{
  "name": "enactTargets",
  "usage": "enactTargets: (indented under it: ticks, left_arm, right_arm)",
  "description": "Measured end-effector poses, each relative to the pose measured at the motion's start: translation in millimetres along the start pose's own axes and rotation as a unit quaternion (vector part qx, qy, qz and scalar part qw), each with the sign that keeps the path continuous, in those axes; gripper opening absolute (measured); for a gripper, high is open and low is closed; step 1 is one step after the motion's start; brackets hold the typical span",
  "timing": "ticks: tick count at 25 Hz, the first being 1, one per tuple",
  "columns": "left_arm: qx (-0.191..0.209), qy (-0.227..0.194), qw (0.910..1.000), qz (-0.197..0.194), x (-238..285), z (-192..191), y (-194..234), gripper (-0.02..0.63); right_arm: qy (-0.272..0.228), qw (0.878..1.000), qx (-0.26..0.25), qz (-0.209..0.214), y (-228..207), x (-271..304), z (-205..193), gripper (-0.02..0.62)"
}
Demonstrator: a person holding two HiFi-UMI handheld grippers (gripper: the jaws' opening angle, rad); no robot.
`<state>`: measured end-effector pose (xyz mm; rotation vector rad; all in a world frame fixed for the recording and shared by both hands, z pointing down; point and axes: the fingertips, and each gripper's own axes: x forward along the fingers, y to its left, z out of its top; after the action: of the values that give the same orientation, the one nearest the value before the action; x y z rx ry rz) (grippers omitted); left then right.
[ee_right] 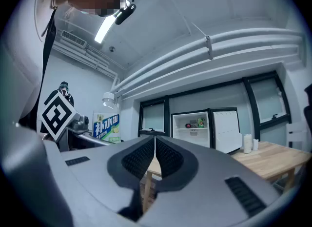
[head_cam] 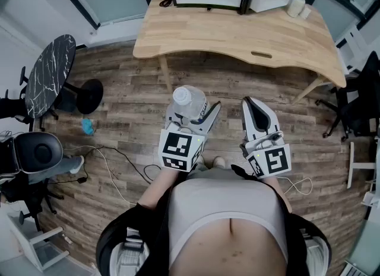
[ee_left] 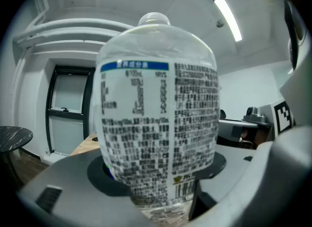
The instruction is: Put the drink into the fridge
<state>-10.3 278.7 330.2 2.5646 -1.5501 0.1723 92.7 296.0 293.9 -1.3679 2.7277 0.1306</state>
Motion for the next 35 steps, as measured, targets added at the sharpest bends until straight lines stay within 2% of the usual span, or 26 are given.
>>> enactTargets:
  ticks: [18, 23, 35]
  left_arm:
    - [0.001, 0.002, 1.0000, 0.002, -1, -2, -2, 0.345]
    - [0.002, -0.003, 1.0000, 0.002, -5, -2, 4, 0.345]
    - [0.012, 0.002, 0.9997, -0.019, -12, -10, 23, 0.345]
  right_arm:
    - [0.001, 1.000, 0.005, 0.023, 8, 5, -1, 0.037]
    - [-0.013, 1.000, -0.006, 0.015, 13, 8, 3, 0.035]
    - [-0.016, 1.000, 0.011, -0.003, 35, 22, -10, 0.037]
